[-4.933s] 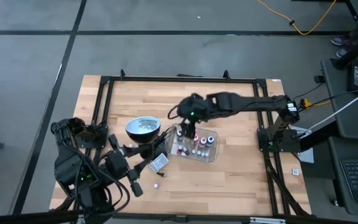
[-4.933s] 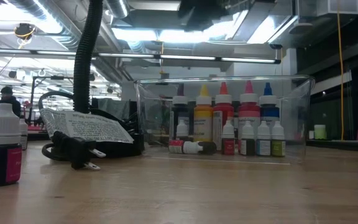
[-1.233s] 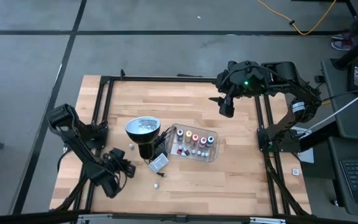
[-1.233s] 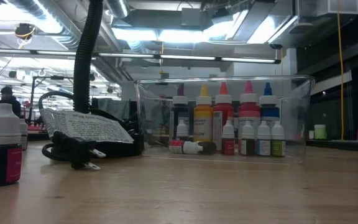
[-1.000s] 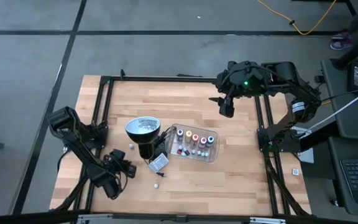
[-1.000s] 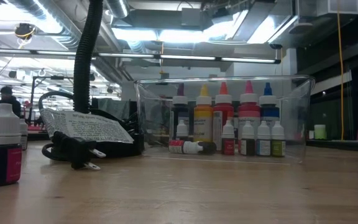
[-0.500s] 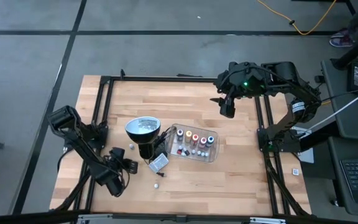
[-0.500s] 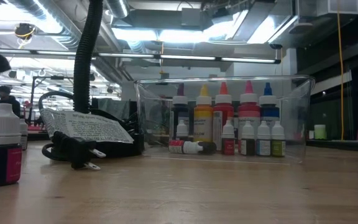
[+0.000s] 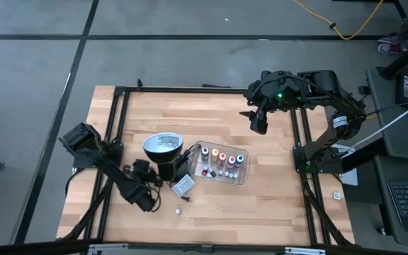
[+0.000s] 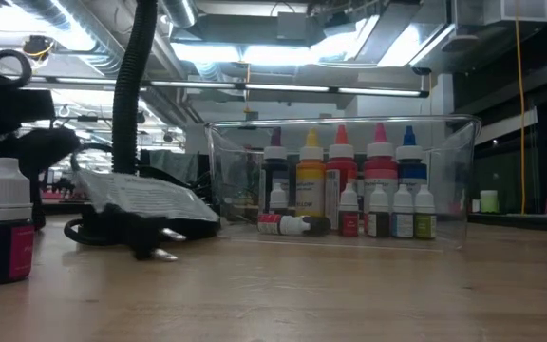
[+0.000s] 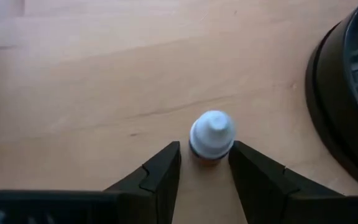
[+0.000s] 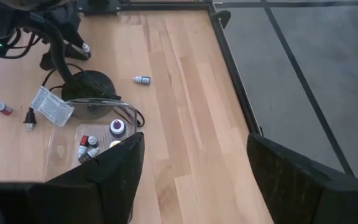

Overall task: Pick & Place food coloring
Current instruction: Put the small red food coloring bottle into the transparent bin

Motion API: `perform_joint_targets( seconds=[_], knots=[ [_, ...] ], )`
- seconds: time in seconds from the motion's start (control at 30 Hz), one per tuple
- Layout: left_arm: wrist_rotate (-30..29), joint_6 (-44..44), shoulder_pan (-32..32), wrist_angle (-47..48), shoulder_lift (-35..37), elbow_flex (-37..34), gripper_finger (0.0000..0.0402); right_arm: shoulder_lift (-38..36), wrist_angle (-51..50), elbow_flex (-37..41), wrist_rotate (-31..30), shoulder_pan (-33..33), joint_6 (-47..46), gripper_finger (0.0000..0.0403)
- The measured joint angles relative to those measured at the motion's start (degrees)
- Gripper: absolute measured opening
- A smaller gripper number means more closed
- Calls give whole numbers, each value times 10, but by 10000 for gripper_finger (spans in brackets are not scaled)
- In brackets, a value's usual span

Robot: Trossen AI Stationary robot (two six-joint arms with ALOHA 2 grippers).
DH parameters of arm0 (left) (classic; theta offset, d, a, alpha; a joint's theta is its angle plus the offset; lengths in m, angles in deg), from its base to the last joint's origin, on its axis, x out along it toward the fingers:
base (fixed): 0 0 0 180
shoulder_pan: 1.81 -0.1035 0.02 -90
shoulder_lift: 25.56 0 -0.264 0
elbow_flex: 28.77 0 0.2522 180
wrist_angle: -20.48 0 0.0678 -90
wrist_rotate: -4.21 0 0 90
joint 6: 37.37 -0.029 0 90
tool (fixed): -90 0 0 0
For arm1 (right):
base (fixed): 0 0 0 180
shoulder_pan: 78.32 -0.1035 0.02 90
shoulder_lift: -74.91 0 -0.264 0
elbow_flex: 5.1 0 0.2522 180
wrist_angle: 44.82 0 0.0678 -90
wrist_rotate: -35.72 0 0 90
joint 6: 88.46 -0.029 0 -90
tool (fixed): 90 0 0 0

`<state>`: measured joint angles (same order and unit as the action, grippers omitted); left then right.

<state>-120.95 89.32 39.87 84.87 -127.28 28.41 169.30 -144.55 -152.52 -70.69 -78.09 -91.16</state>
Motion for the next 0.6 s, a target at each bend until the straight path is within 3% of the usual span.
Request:
perform_joint_targets(
  seconds=[0.4,0.6],
  knots=[
    [-31,31,2,6,-17,5,135,9,1,0,0,0,1,284],
    [-20,35,2,10,-16,5,88,22,3,0,-4,0,2,284]
  ],
)
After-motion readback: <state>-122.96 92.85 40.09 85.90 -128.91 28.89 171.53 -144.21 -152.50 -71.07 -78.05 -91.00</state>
